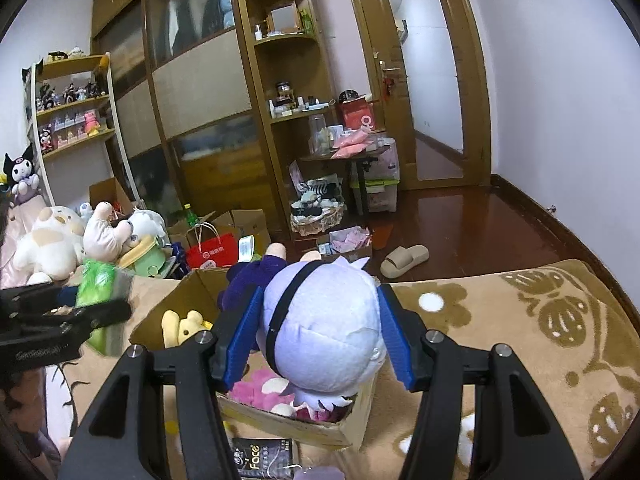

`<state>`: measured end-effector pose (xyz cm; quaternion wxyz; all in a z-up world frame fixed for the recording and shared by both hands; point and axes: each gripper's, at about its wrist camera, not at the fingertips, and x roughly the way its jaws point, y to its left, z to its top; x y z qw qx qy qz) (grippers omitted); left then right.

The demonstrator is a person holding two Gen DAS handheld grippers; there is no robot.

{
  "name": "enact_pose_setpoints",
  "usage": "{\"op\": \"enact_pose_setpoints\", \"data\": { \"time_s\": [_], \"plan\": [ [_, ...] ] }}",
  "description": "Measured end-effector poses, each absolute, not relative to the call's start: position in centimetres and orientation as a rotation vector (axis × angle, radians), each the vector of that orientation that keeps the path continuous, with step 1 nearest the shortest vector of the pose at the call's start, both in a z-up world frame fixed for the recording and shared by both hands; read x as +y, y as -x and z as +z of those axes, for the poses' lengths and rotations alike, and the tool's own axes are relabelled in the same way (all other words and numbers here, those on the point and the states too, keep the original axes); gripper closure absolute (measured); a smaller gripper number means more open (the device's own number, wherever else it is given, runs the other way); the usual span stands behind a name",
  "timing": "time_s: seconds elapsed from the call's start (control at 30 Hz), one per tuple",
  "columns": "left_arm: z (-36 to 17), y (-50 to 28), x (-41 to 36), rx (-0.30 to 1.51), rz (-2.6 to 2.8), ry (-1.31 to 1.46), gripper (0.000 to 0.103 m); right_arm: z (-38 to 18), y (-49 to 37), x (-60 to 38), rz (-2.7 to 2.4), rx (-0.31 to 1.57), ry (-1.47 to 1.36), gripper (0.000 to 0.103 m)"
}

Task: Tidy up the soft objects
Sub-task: 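Open the right tool to drop the doll into the box while the left tool carries the tissue pack, then open the left tool to drop the green tissue pack into the box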

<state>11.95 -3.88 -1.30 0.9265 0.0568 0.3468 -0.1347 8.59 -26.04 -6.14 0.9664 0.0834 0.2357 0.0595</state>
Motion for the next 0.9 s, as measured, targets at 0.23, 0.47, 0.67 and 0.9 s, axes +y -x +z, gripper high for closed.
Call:
{"op": "enact_pose_setpoints", "data": {
  "time_s": [0.23,0.47,0.67,0.9],
  "plan": [
    [-3.8,-15.3,-5.0,0.749,-0.258,-0.103,0.05,-7.4,-9.8,-25.2,0.142,0.519,-0.161,0.038],
    [-6.4,-17.2,-4.6,0.805,-0.235,-0.09,0.036,-9.0,-11.2,-25.9,0.166,0.592,-0.227,0.022],
    [-5.9,-16.7,-3.4,0.783,-0.198,-0.088,0.017,-7.9,-10.6,-27.2,0.116,0.574,-0.218,0.013],
    [-5.0,-15.4,-1.6,0.789,-0.162,-0.053,0.01,-6.5,-9.0,-28.3,0.065,0.561,-0.205,0.012]
  ]
}}
